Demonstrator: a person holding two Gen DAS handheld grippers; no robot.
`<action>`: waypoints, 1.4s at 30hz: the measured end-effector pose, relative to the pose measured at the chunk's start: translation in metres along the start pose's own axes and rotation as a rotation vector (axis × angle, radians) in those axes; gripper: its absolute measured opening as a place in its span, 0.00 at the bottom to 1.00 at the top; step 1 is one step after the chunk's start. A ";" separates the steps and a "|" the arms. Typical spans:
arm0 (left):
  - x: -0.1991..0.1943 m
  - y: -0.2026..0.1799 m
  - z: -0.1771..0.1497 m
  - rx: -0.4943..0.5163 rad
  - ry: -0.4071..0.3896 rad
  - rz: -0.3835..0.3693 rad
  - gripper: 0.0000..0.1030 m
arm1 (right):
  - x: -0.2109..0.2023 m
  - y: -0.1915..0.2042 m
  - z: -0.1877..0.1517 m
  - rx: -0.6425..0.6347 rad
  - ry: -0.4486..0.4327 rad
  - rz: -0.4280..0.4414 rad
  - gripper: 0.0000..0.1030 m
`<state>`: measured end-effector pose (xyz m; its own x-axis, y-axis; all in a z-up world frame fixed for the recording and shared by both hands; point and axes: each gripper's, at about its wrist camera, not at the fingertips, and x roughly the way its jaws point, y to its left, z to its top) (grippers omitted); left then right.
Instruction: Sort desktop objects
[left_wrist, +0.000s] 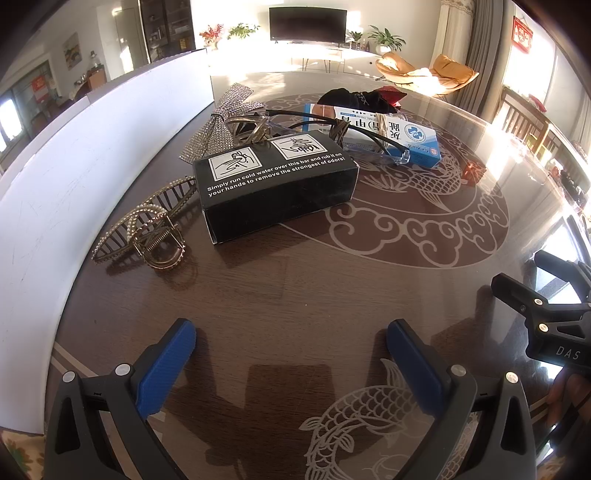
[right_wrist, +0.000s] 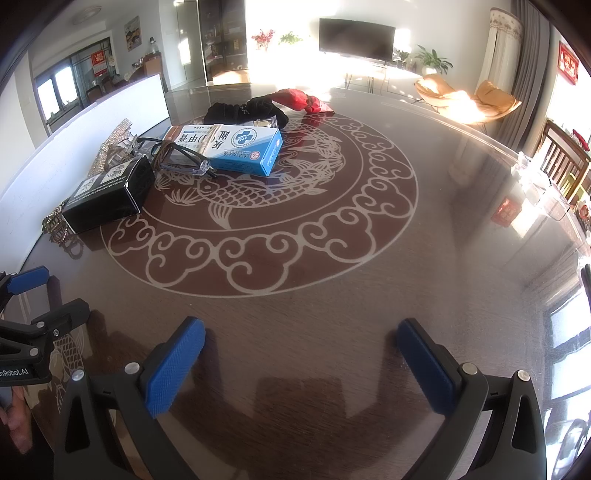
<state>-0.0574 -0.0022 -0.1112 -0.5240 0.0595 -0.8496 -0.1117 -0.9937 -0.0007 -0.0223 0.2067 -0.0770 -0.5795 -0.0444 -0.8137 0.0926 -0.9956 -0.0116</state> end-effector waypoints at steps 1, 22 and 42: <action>0.000 0.000 0.000 0.000 0.000 0.000 1.00 | 0.000 0.000 0.000 0.000 0.000 0.000 1.00; 0.000 0.000 0.000 0.000 0.000 0.000 1.00 | 0.000 0.000 0.000 0.000 0.000 0.000 1.00; -0.002 0.000 -0.002 -0.003 0.004 0.009 1.00 | 0.001 0.000 0.000 0.000 0.000 0.000 1.00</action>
<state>-0.0550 -0.0027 -0.1102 -0.5213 0.0500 -0.8519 -0.1047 -0.9945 0.0057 -0.0230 0.2068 -0.0772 -0.5797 -0.0446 -0.8136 0.0927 -0.9956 -0.0115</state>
